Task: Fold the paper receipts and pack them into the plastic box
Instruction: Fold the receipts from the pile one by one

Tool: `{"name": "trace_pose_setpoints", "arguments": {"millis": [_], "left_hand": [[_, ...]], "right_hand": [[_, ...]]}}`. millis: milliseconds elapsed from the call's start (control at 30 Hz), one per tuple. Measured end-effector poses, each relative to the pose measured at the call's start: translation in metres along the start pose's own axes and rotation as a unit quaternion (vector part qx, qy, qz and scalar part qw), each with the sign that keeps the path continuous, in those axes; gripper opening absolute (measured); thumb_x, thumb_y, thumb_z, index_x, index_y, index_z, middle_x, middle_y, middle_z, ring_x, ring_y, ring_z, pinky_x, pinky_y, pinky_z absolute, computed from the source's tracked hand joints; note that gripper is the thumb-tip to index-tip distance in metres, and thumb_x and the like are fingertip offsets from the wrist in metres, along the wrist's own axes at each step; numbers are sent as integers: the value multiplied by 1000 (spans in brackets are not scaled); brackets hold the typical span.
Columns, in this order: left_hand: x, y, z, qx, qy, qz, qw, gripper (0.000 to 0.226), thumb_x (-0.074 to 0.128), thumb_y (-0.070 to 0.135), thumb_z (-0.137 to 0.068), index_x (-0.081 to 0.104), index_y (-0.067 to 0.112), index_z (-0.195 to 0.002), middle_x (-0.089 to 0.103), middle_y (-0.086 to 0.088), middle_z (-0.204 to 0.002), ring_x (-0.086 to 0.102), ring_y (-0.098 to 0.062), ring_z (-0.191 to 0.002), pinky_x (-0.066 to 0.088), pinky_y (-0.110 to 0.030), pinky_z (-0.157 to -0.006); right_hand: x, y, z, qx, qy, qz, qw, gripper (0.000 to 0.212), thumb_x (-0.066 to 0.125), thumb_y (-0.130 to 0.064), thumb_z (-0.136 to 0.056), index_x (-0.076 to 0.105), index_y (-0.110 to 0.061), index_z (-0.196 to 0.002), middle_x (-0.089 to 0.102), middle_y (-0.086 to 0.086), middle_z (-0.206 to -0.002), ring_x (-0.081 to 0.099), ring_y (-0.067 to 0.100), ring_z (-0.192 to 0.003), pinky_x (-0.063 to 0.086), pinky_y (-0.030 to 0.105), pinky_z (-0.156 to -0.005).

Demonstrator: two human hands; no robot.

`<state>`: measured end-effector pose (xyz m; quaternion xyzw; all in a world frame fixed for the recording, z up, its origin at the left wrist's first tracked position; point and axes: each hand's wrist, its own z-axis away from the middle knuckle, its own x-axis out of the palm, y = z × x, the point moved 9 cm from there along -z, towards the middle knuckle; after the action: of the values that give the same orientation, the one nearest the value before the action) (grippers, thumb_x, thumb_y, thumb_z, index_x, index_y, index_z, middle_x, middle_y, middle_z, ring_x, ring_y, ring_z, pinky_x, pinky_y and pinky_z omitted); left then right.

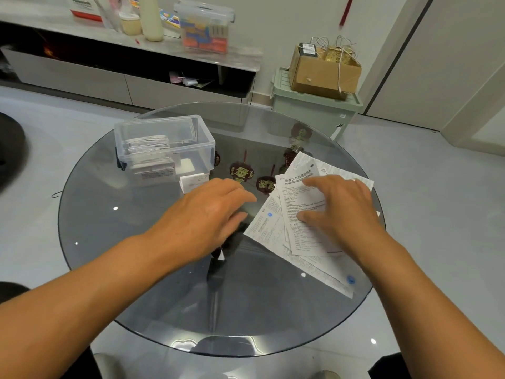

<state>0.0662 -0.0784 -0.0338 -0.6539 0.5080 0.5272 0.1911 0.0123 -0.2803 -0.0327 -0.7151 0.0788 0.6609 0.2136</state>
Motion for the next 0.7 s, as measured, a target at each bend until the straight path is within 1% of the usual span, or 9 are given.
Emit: {"name": "trace_pose_setpoints", "arguments": {"millis": [133,233,300,367,433,500,633,667,700], "left_hand": [[15,6,3,19,-54,47,997,37,55,37,-100,56,30,-136,58,14,-130,52,-6,-120,51,-32,-97],[23,6,5,29,-68,53,996,39,57,38,-100,53,31,-139,57,15,-133,50,-5,-123,50,-33,-100],[22,6,6,28,-68,60,995,44,58,42,-100,49,34,-141,54,17,-137,48,-3,-127,48,-32,-103],[19,7,5,22,-66,81,994,56,63,46,-96,42,38,-147,44,19,-147,40,0,-136,43,-28,-110],[17,8,5,15,-68,101,992,72,70,48,-90,33,42,-152,29,21,-157,30,2,-142,35,-22,-114],[17,8,4,11,-72,104,992,80,74,46,-87,29,44,-153,18,22,-161,27,1,-144,33,-20,-112],[15,8,3,37,-45,97,994,61,76,39,-88,51,40,-143,30,10,-158,39,-8,-140,44,-24,-102],[14,7,3,43,-42,97,994,53,76,38,-88,57,38,-138,36,8,-156,42,-9,-138,44,-22,-100],[13,5,3,50,-40,95,993,47,76,34,-89,62,36,-134,44,7,-153,45,-9,-136,44,-21,-100]], "right_hand": [[0,4,-3,0,2,22,1000,70,79,-56,-83,53,-38,-145,51,-7,-153,43,24,-141,17,47,-123],[-5,1,-3,-11,34,22,999,59,79,-46,-87,58,-37,-142,58,-7,-147,52,23,-133,28,44,-117],[-13,0,1,-23,83,-66,994,38,75,-31,-93,68,-36,-130,68,-11,-131,63,15,-115,43,35,-104],[-16,4,4,-4,89,-225,970,22,73,-24,-95,74,-38,-112,71,-24,-107,66,1,-90,50,21,-80],[-11,3,3,17,61,-350,935,17,76,-21,-92,76,-37,-99,71,-22,-94,70,2,-80,55,23,-70],[-1,-2,4,35,24,-424,905,17,78,-17,-91,77,-33,-97,74,-14,-94,74,8,-80,60,28,-69],[19,-9,7,52,-20,-444,895,16,76,-15,-93,78,-30,-99,72,8,-92,67,15,-74,57,36,-69],[22,-11,8,53,-30,-444,894,18,73,-13,-95,78,-30,-101,72,9,-93,67,13,-73,59,38,-69],[24,-13,8,53,-42,-443,894,23,68,-10,-98,77,-30,-104,74,4,-92,67,7,-72,59,32,-64]]}}
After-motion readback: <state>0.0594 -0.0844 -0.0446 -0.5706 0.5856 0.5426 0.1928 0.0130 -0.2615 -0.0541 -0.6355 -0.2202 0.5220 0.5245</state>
